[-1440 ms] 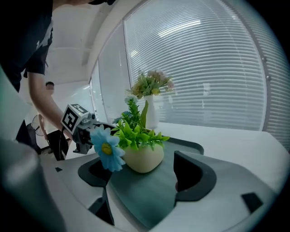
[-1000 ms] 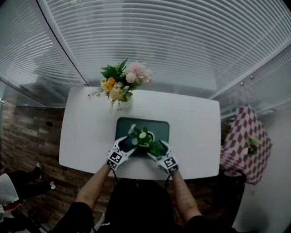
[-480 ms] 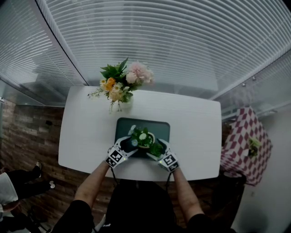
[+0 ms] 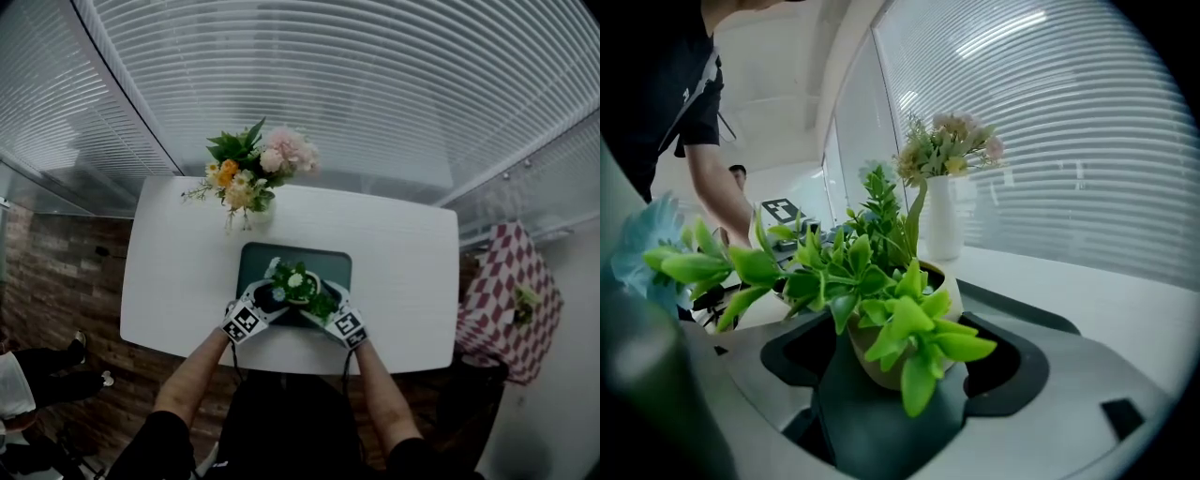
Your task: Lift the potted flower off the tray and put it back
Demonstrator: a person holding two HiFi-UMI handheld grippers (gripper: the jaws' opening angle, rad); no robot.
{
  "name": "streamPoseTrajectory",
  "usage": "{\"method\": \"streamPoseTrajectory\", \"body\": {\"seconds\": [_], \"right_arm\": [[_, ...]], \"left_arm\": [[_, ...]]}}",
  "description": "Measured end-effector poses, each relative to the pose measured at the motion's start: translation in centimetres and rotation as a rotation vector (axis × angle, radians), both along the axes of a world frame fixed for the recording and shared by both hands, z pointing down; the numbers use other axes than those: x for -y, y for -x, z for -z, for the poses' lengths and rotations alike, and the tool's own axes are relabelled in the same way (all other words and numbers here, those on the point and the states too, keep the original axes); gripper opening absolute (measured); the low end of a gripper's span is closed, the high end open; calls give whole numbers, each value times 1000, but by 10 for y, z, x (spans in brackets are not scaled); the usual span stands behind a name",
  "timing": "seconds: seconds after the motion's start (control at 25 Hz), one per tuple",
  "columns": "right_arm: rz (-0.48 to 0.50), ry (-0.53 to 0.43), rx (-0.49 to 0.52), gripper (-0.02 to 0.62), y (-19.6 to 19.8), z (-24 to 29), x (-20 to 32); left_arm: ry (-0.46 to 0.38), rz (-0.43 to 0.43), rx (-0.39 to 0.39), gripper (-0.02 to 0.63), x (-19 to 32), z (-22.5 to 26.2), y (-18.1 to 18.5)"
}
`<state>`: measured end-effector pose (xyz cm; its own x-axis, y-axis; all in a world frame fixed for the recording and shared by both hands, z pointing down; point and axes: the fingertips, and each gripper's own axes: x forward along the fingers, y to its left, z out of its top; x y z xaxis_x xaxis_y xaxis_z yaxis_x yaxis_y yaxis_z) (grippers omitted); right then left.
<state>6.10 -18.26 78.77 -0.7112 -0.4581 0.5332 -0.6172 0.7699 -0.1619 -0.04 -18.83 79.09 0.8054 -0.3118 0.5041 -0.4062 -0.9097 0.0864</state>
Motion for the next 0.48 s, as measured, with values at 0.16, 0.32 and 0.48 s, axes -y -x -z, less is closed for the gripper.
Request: {"method": "streamPoseTrajectory", "body": {"seconds": [0.16, 0.32, 0.48], "right_arm": [[-41, -3, 2, 377, 1, -1, 7], [-74, -9, -4, 377, 2, -2, 10], [-76, -15, -9, 377, 2, -3, 10]], "left_arm": [[0, 15, 8, 282, 2, -1, -1], [3, 36, 11, 282, 4, -1, -1], [4, 39, 15, 282, 4, -2, -1]]}}
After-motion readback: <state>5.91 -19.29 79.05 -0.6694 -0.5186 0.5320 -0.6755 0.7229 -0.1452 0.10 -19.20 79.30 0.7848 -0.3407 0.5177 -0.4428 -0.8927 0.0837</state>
